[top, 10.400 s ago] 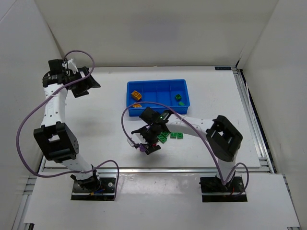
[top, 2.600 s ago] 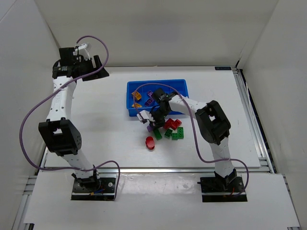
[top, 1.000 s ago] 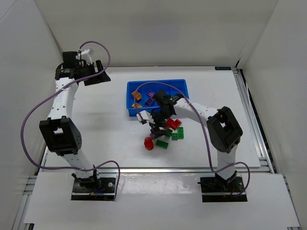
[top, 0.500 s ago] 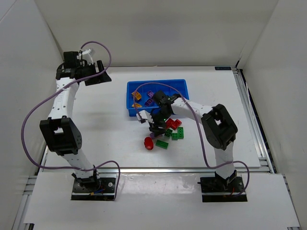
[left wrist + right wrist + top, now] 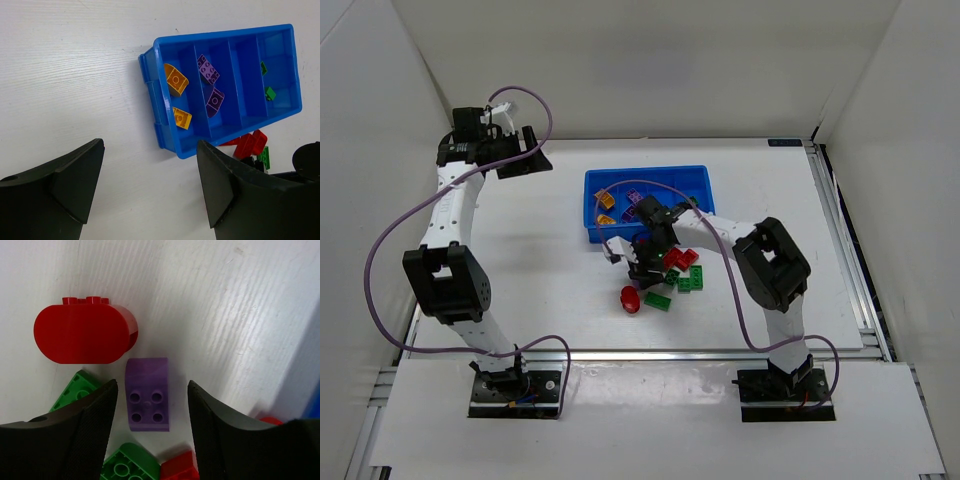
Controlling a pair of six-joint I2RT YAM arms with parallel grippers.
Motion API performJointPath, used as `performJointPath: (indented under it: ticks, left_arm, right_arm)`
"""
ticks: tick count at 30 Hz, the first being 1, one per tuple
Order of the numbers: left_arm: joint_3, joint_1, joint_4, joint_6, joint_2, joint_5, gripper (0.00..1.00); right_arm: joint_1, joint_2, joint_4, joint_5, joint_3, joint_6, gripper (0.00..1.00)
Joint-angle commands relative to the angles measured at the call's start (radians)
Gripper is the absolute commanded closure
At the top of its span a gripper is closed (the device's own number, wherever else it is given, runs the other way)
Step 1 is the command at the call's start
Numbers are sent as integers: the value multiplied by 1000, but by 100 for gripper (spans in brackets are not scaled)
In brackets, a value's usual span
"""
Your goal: Sort the legos into containers by color
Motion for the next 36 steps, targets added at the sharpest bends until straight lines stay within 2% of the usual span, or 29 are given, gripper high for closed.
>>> performJointPath:
  ticks: [1,7,8,10,11,15,18,21,24,27,30,33,35,36]
  left_arm:
    - [16,-4,12,7,6,1,15]
    - [16,-2,12,3,14,4,15]
    - [13,-2,12,1,14,6,15]
    - [11,-2,12,1,14,7,15]
    - [8,-2,10,1,14,4,15]
    - [0,-2,12,3,9,1,15]
    - [-13,-7,12,4,-2,4,16]
    - [-47,-15,30,4,-22,-5,16]
    - [-102,-24,57,1,-63,-17,15]
    - [-124,-33,71,0,-94,-30,15]
    - [-122,-33,73,6,-103,-30,12]
    - [-124,-33,73,14,-120,-27,1]
    - [-122,-32,71,13,-121,-19,1]
    - [-122,-32,73,10,-123,-17,1]
  right_arm:
    - [9,10,12,4,-22,-3,38]
    - [9,13,41,16,-52,-3,41]
    - [12,14,49,24,-61,2,47]
    - [12,17,77,33,-67,8,53]
    - [12,22,88,45,-75,17,63]
    - [12,24,150,102,-85,46,85]
    - [13,-10,138,101,-55,79,93]
    - [12,-141,114,52,-16,187,98]
    - [3,-225,161,38,30,298,99]
    - [-28,-236,169,68,163,411,98]
    - [-84,-156,141,94,307,477,98]
    - [-144,-40,117,116,452,523,98]
    - [-172,68,65,125,542,556,98]
    - [-196,103,48,125,641,565,98]
